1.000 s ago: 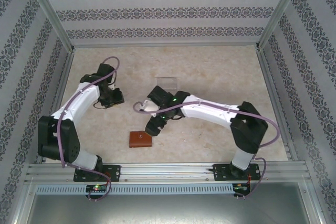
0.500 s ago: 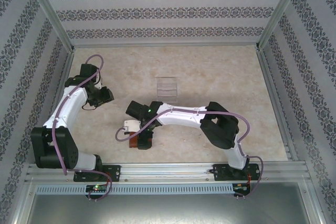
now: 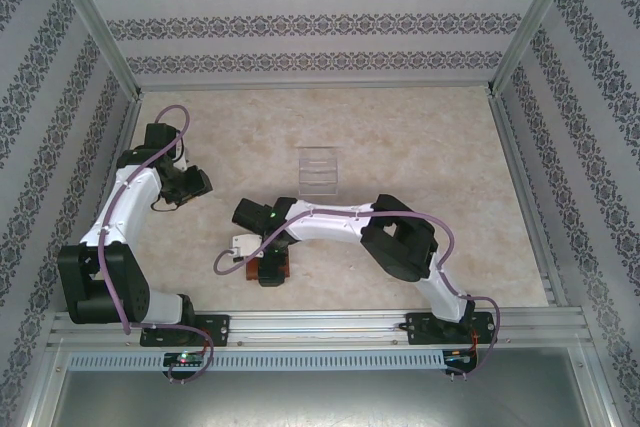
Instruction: Take the credit cards out of the card holder
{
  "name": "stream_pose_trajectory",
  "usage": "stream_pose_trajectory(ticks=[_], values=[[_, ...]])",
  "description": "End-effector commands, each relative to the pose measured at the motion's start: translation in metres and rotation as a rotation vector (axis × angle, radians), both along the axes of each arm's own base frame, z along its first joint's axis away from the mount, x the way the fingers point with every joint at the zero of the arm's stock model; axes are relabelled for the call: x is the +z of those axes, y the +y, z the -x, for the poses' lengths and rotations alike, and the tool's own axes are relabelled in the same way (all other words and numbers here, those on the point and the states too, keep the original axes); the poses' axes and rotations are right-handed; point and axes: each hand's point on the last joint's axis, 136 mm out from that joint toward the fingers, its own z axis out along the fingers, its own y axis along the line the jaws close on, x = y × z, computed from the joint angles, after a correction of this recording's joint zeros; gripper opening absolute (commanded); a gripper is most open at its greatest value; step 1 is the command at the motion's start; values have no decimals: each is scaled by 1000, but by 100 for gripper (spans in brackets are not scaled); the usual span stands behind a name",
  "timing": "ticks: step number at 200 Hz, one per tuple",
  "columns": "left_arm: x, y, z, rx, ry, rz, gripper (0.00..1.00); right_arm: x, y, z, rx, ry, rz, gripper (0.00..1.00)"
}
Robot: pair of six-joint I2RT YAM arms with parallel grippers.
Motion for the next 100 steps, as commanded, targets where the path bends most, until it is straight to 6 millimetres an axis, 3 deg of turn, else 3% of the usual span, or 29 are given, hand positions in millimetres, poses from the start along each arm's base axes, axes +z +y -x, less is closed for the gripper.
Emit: stream_pose_trajectory(ticks=[1,57,100], values=[[-2,2,1,-10,-9,7,38,-6,-5,6,4,20,34,91],[-4,4,1,-5,-1,12,38,13,-10,0,-108,7,-15,85],[-7,6,2,0,9,11,38,31,-36,-30,-553,-30,-35,78]])
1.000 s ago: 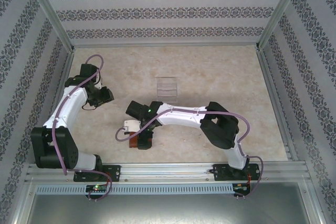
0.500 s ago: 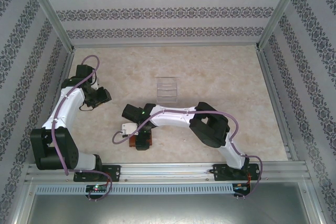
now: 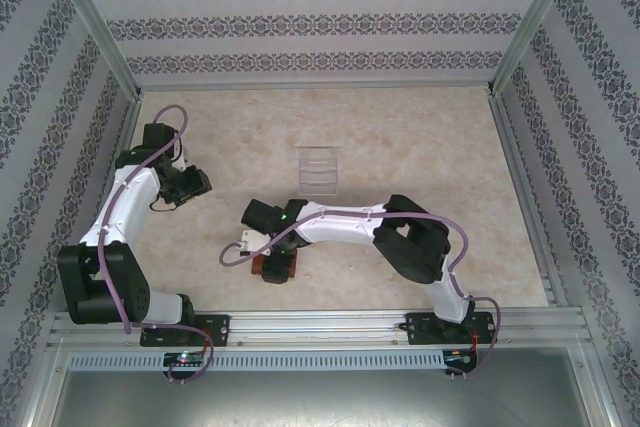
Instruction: Take the credit cards out of the card holder
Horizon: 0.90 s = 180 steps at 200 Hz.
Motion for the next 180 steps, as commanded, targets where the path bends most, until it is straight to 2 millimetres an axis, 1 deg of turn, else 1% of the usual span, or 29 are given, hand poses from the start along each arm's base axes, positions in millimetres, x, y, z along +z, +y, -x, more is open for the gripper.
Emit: stream_pose_trajectory(ticks=[1,22,34,52,80,109,128,138,160,180], values=[[-7,4,2,-6,9,2,38,23,-14,-26,-334,-44,-27,78],[-9,5,2,-4,16,2,38,24,-29,-27,-566,-19,-32,77],[-9,6,1,-2,19,1,38,25,-44,-35,-738,-46,-12,74],[-12,6,1,0,29,2,38,26,-69,-40,-972,-76,15,74],[-15,4,0,-2,38,15,39,26,-85,-44,-1128,-97,-17,79],[-17,2,-2,-5,45,30,39,25,-104,-53,-1278,-124,61,81],[-19,1,-1,-8,48,38,39,18,-107,-54,-1359,-94,90,82],[-19,1,-1,-7,51,39,39,13,-103,-54,-1382,-66,88,82],[-22,0,1,-15,62,45,39,9,-95,-56,-1384,-45,80,83],[-22,-5,1,-24,63,68,39,7,-96,-56,-1388,-43,85,84]])
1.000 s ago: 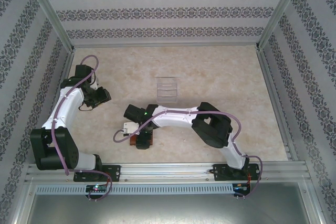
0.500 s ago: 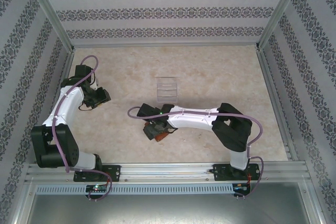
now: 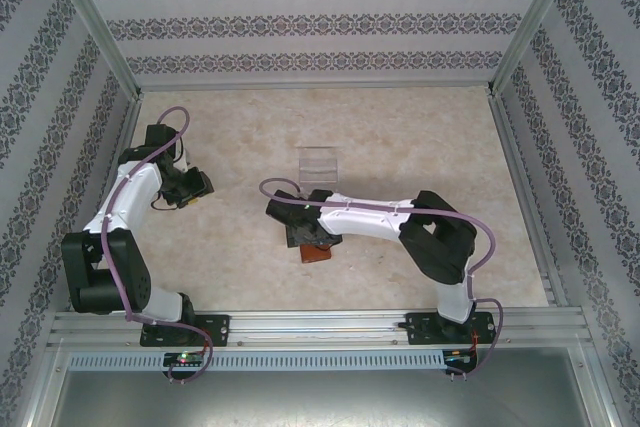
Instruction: Take the credit cards out of the card holder
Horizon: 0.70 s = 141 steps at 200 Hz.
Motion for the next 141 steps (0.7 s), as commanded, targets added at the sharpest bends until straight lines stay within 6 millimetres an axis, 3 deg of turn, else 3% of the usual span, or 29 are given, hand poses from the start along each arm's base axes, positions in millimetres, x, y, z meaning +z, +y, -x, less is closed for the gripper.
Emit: stream_pose_trajectory(ticks=[1,32,64,100,141], values=[[-6,-2,2,-14,8,33,39,-3,-3,0,-52,10,14,84],[-4,-15,-1,-28,-3,80,39,13,-2,-4,-32,-21,-13,84],[-2,-46,-3,-80,-18,143,38,32,8,-5,99,-14,-83,84],[-4,-104,-6,-140,-45,301,29,49,-7,-7,136,-29,-144,82],[-13,-178,3,-228,-19,409,17,51,-28,-4,108,-8,-248,70]])
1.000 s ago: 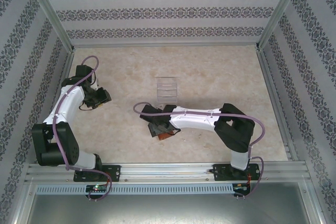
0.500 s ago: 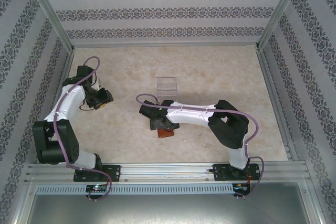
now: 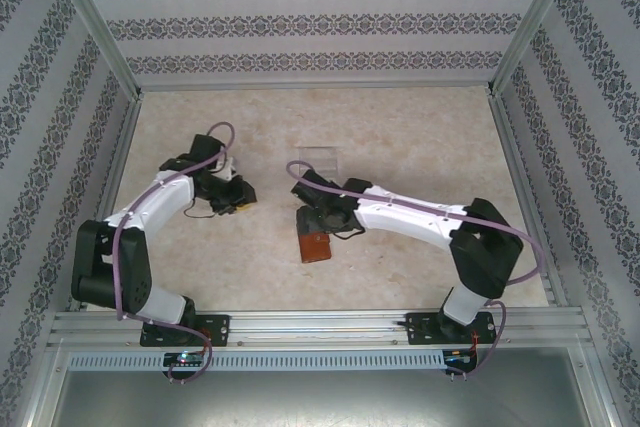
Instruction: Take the credit cards out of the card holder
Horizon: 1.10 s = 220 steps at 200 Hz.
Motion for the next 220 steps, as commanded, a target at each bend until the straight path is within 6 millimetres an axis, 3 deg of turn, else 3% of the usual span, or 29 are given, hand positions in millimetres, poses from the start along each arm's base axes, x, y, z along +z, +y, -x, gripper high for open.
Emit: stream_pose_trajectory(ticks=[1,28,48,81,104,137,220], values=[[2,-47,-4,-28,-1,109,17,-2,-7,6,23,22,-50,70],[-14,-83,9,-68,33,134,10,-6,-13,9,4,48,-65,64],[-26,-99,16,-75,54,157,1,-12,-11,11,-6,70,-80,59],[-47,-118,24,-102,100,198,0,-24,-4,12,-18,105,-91,51],[-57,-124,26,-101,123,226,0,-30,-2,11,-29,126,-80,45],[-72,-116,33,-98,159,170,0,-40,0,12,-42,147,-67,42],[-84,-111,43,-102,186,155,0,-48,14,15,-14,151,-8,37]])
